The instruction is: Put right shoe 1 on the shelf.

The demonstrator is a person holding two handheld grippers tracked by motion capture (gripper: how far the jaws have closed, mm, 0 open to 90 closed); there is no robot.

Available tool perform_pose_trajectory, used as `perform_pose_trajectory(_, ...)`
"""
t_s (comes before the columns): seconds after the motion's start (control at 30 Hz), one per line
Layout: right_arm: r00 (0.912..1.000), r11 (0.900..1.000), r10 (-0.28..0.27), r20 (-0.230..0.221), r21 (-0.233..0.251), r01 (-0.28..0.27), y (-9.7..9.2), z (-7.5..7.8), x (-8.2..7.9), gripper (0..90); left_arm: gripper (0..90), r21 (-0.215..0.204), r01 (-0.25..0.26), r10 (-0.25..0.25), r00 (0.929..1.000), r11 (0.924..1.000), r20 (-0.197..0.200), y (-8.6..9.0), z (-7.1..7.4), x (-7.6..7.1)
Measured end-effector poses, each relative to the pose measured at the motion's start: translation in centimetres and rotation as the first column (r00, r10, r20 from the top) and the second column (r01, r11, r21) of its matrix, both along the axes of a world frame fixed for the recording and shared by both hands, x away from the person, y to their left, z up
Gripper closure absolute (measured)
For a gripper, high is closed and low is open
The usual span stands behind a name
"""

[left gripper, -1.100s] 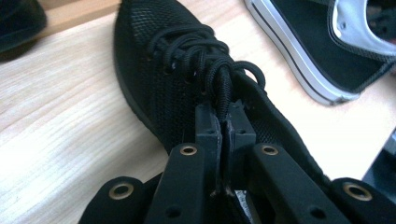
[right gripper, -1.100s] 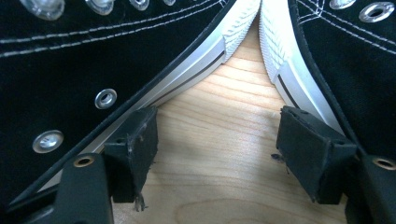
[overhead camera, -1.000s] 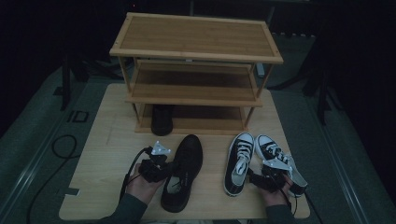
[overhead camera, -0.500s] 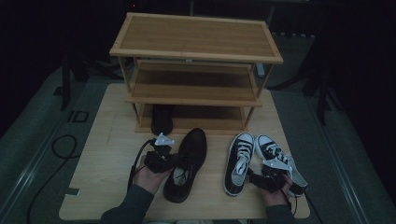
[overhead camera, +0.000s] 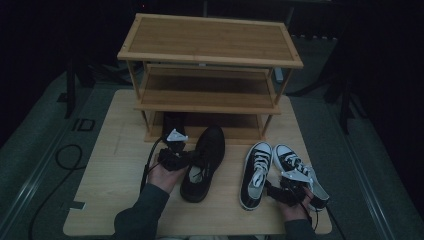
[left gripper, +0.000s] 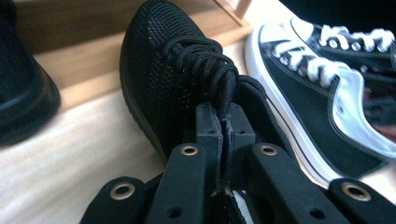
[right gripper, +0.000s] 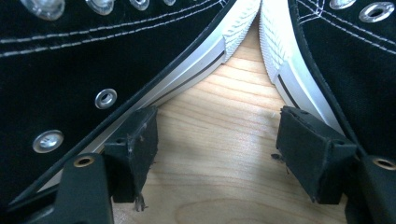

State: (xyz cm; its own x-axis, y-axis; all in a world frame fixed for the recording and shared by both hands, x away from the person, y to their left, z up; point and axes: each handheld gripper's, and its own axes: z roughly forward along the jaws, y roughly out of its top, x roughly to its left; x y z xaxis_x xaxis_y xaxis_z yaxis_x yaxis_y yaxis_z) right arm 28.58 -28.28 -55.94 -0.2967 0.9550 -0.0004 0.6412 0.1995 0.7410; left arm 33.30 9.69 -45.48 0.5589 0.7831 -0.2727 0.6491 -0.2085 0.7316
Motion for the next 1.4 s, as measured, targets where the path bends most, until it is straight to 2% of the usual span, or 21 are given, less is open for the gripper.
perform_pose_trajectory(0.13,1.0000,1.0000,0.000,0.000,0.000,0.000,0.0,0.0,0.0,28.9,87.6,-0.013,-0.040,0.040,0.9992,0.9991,0.001,0.3,-0.6,2.1)
perform_pose_trajectory(0.23,1.0000,1.0000,0.000,0.000,0.000,0.000,0.0,0.0,0.0,29.0,87.6,-0.006,-0.078,0.078,0.9969,0.9970,0.010,0.6,-1.0,3.5)
perform_pose_trajectory(0.43,1.0000,1.0000,0.000,0.000,0.000,0.000,0.0,0.0,0.0,29.0,87.6,-0.032,-0.160,0.161,0.9870,0.9865,0.001,0.9,-1.6,5.8)
perform_pose_trajectory(0.57,1.0000,1.0000,0.000,0.000,0.000,0.000,0.0,0.0,0.0,28.9,87.5,-0.022,-0.196,0.196,0.9804,0.9804,0.018,0.7,-1.8,6.8)
perform_pose_trajectory(0.6,1.0000,1.0000,0.000,0.000,0.000,0.000,0.0,0.0,0.0,28.9,87.5,-0.014,-0.208,0.209,0.9778,0.9780,0.022,0.6,-1.8,7.1)
perform_pose_trajectory(0.67,1.0000,1.0000,0.000,0.000,0.000,0.000,0.0,0.0,0.0,28.9,87.4,-0.031,-0.225,0.226,0.9739,0.9738,0.021,0.7,-1.8,7.6)
perform_pose_trajectory(0.73,1.0000,1.0000,0.000,0.000,0.000,0.000,0.0,0.0,0.0,28.9,87.4,-0.022,-0.247,0.248,0.9684,0.9688,0.029,0.7,-1.9,8.0)
perform_pose_trajectory(0.83,1.0000,1.0000,0.000,0.000,0.001,0.000,0.0,0.0,0.0,28.9,87.4,-0.026,-0.286,0.287,0.9572,0.9578,0.037,0.7,-2.2,8.4)
perform_pose_trajectory(0.87,1.0000,1.0000,0.001,0.000,0.001,-0.001,0.0,0.0,0.0,29.0,87.4,-0.025,-0.304,0.305,0.9512,0.9523,0.047,0.8,-2.2,8.4)
perform_pose_trajectory(0.97,1.0000,1.0000,0.001,0.000,0.000,-0.001,0.0,0.0,0.0,29.0,87.3,-0.014,-0.327,0.328,0.9431,0.9448,0.057,0.8,-2.4,8.6)
perform_pose_trajectory(1.07,1.0000,1.0000,0.001,0.000,0.000,-0.001,0.0,0.0,0.0,29.0,84.4,-0.019,-0.315,0.315,0.9461,0.9489,0.073,0.9,-2.6,8.7)
perform_pose_trajectory(1.13,1.0000,1.0000,0.001,0.000,0.000,-0.001,0.0,0.0,0.0,28.9,77.3,-0.036,-0.310,0.311,0.9474,0.9502,0.073,1.2,-2.5,8.7)
perform_pose_trajectory(1.17,1.0000,1.0000,0.001,0.000,0.000,-0.001,0.0,0.0,0.0,29.0,72.7,-0.039,-0.314,0.316,0.9456,0.9487,0.078,1.4,-2.3,8.6)
perform_pose_trajectory(1.23,1.0000,1.0000,0.001,0.000,0.000,-0.001,0.0,0.0,0.0,29.0,65.7,-0.048,-0.303,0.306,0.9483,0.9518,0.083,1.8,-2.2,8.3)
perform_pose_trajectory(1.37,1.0000,1.0000,0.001,0.000,0.000,-0.001,0.0,0.0,0.0,29.0,61.9,-0.051,-0.279,0.283,0.9555,0.9589,0.084,2.5,-1.9,7.4)
perform_pose_trajectory(1.4,1.0000,1.0000,0.001,0.000,0.000,-0.001,0.0,0.0,0.0,29.0,61.3,-0.051,-0.279,0.283,0.9555,0.9589,0.084,2.5,-1.9,7.4)
